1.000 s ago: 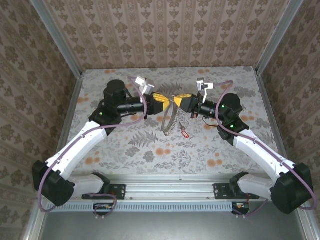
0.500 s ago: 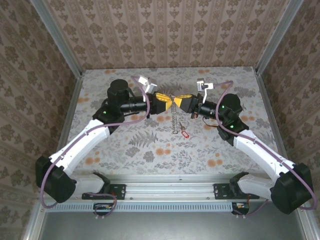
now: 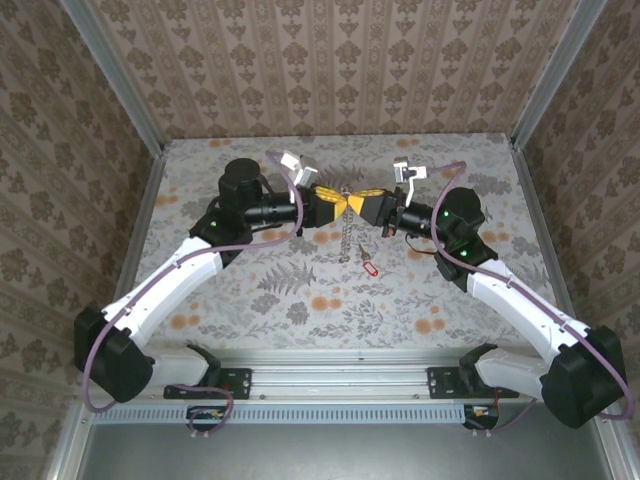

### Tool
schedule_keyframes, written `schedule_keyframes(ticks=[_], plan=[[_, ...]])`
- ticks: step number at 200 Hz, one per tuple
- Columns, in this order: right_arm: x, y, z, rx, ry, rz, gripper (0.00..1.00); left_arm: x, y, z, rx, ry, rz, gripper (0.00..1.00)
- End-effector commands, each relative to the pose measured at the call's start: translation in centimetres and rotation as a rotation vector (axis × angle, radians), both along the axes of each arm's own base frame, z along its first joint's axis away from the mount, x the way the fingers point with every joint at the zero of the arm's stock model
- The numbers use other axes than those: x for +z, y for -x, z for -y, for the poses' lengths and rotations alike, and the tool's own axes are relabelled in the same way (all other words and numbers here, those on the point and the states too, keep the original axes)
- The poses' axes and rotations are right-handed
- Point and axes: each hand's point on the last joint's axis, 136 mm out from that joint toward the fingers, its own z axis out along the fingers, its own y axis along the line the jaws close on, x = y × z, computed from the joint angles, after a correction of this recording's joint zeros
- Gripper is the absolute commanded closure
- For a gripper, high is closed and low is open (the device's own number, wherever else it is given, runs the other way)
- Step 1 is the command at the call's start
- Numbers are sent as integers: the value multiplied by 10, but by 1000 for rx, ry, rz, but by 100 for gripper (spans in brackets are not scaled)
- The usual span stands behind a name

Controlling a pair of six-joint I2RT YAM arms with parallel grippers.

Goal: Put the keys on the keyring

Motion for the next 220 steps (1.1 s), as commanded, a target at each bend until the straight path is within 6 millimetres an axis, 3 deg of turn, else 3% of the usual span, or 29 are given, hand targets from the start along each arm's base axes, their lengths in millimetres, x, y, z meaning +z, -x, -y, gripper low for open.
schedule_keyframes(ticks=[1,38,82,100,128,220], plan=[[13,6,2,-4,-19,51,100,20,2,4,-14,38,42,86],[11,6,2,-8,-12,49,100,25,1,2,4,48,57,86],[10,5,3,-10,-9,48,100,28,2,2,6,57,68,98],[8,5,2,-10,-4,45,100,29,2,2,8,59,67,99],[6,5,3,-12,0,42,100,27,-3,2,37,55,67,89],[5,5,3,-19,7,43,100,26,-8,-4,90,53,87,83]])
